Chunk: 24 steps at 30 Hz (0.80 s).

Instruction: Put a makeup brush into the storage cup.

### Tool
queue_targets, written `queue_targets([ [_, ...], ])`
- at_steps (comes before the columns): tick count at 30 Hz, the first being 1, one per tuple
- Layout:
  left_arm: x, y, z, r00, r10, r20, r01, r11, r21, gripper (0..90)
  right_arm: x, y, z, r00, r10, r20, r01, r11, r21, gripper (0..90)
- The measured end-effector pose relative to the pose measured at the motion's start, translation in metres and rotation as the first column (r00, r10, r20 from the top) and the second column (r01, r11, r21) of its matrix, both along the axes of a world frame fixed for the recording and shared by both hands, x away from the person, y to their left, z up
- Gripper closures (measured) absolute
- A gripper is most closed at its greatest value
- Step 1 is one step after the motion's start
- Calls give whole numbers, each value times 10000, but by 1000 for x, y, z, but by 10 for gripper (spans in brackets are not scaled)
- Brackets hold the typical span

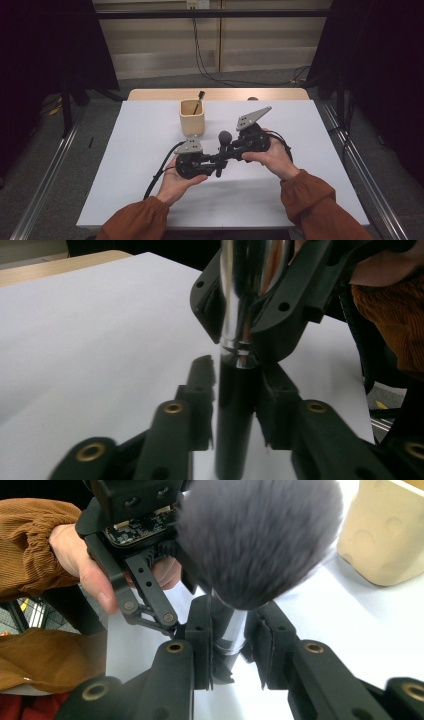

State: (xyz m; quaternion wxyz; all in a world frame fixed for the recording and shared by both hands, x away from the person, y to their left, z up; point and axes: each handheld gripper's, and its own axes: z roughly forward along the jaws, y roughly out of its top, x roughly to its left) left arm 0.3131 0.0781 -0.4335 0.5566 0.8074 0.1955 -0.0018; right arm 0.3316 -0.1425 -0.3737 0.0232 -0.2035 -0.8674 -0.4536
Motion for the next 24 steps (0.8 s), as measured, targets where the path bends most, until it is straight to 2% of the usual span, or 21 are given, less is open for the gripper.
queue_targets([
  [5,-1,-1,0,10000,-56,18,56,10000,26,742,0,0,-1,10000,24,-23,-24,10000,51,724],
  [14,-3,0,2,9993,-22,372,16,9999,160,745,-1,-2,-2,10000,41,1,-41,9997,222,723],
  [24,-2,1,3,9993,10,367,-16,9999,147,746,-1,-3,-4,9999,-71,-86,75,9986,520,713],
])
